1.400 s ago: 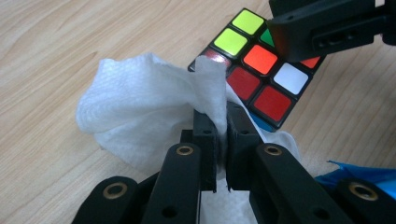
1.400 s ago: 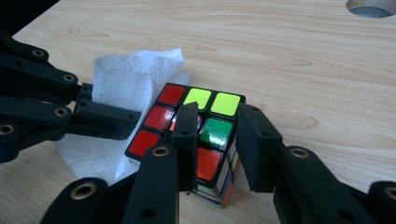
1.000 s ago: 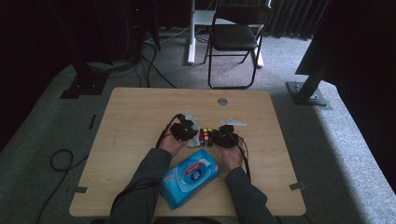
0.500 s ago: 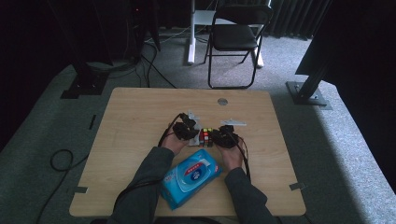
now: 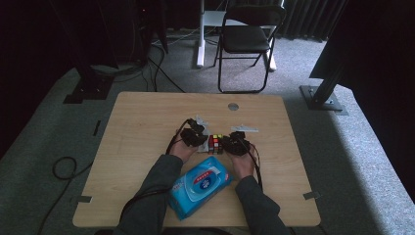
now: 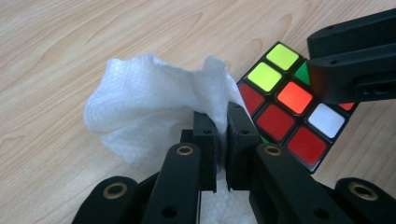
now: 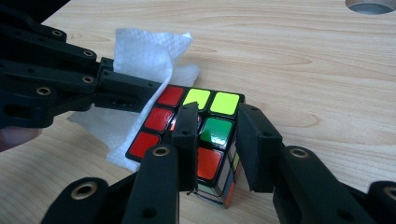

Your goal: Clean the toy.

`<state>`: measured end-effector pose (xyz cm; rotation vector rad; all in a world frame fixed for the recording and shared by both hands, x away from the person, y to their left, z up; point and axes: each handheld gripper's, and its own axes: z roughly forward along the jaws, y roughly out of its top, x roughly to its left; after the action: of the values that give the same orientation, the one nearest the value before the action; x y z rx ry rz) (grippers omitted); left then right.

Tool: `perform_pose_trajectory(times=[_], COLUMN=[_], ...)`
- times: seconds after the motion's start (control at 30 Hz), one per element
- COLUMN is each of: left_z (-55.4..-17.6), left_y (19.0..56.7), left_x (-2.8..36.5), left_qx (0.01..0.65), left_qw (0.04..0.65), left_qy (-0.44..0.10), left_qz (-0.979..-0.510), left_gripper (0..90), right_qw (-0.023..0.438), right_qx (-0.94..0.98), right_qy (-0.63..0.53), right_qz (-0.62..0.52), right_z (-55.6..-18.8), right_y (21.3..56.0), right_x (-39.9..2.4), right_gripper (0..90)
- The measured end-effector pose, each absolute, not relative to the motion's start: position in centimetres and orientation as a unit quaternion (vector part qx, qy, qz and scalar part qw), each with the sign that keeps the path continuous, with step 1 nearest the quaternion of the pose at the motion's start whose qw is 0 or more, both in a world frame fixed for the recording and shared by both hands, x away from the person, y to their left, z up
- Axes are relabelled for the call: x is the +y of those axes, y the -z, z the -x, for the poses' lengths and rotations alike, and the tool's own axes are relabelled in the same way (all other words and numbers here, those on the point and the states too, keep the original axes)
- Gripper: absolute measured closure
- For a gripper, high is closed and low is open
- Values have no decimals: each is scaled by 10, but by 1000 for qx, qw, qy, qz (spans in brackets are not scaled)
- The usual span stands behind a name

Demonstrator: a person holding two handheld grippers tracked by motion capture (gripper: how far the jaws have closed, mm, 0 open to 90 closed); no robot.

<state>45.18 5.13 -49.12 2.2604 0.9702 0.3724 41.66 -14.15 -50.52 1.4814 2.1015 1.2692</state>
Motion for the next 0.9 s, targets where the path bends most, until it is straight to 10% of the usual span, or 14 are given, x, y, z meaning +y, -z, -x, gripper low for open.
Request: perform_pose_trajectory(times=[0.9], left_z=[-458], left_y=[519], left_x=[43], left_qx=[366], left_qw=[261], left_qy=[-114], left_qz=[-886], left_gripper=[849], right_qw=[135], right_qx=[722], right_qy=[-441], right_qz=[-516], right_z=[-416], right_y=[506], right_x=[-142], right_gripper=[697])
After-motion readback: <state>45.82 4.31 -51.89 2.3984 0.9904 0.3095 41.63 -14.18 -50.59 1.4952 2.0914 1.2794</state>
